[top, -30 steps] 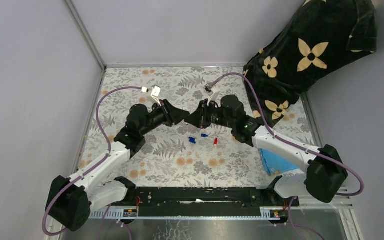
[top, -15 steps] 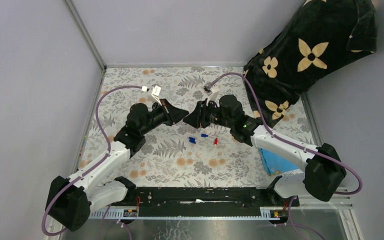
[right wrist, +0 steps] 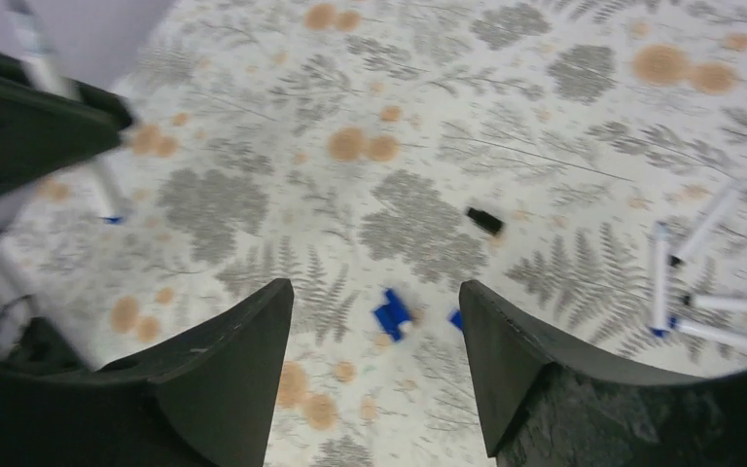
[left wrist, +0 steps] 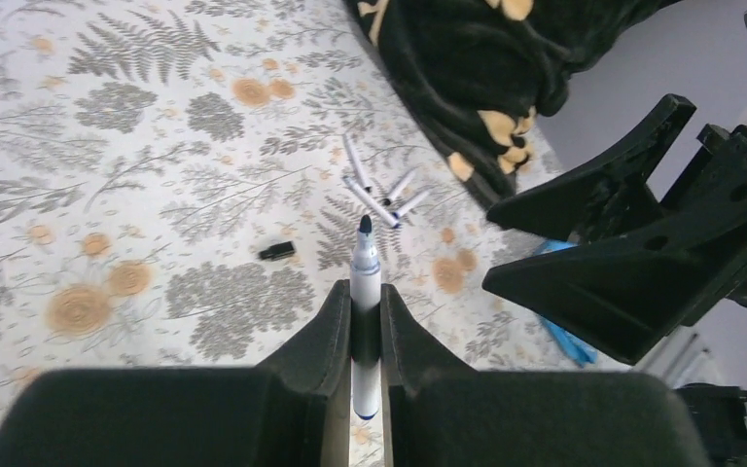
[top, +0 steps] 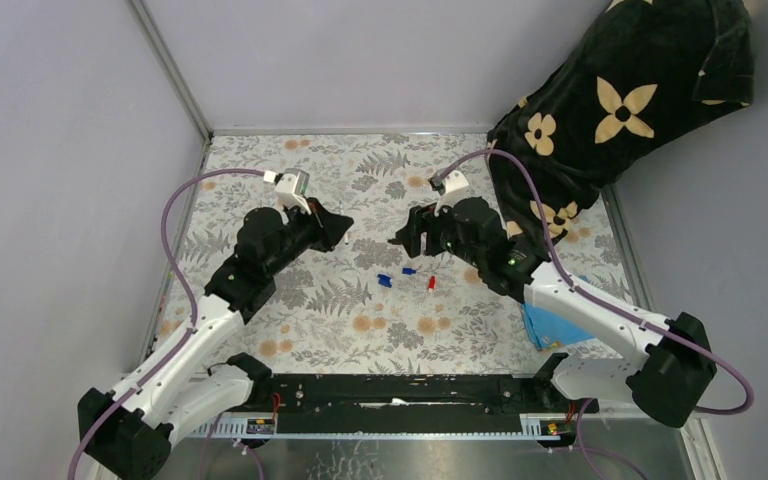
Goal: Insert the pens into the pen caps
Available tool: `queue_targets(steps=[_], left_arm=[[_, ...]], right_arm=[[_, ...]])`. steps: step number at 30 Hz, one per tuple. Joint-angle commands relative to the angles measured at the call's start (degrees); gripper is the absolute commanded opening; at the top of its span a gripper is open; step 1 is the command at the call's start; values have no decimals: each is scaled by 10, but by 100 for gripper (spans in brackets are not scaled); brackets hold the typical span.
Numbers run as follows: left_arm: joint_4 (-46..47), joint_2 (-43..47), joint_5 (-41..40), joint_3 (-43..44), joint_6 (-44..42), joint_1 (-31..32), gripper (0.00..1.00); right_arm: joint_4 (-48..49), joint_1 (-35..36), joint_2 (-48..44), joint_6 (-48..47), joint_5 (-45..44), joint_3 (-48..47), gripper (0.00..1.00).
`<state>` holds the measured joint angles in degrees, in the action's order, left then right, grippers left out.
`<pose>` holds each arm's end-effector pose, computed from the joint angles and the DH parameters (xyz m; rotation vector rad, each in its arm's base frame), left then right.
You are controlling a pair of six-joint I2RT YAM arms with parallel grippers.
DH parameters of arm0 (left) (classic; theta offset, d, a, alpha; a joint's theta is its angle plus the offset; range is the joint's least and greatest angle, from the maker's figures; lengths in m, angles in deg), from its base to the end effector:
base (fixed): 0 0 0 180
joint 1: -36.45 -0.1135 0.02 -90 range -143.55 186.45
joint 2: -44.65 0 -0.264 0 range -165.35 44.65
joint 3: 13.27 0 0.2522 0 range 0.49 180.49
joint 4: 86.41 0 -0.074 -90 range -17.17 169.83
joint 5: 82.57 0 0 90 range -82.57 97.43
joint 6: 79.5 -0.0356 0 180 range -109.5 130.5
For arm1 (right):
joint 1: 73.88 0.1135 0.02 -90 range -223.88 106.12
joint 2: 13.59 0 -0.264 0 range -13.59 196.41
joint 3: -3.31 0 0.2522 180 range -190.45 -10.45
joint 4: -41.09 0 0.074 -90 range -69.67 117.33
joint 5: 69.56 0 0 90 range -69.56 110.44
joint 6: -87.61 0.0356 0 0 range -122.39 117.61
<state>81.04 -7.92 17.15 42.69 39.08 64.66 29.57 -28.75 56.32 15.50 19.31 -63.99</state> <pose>0.1901 -0.1088 0.3207 0.1249 1.8054 -0.8661 0.2034 0.2033 0.3232 -0.4296 1.8347 0.7518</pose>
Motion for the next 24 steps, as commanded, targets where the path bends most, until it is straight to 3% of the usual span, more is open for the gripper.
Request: queue_targets(steps=[1,7,14,24], left_arm=[[-74,20,-45,25,-67,2,0],[-108,58,-62,16,-83,2,2],[-129,112,-91,-10,-79,1,0],[-130,131,-101,-25,-73,2,0]], right_arm=[[-26,2,7,-86,-114,17,80],[-158,1,98,-194,-5,-77,81],[-263,-3,226,-278,76,-161,72],[-293,-4,327,-343,101,-201,55]])
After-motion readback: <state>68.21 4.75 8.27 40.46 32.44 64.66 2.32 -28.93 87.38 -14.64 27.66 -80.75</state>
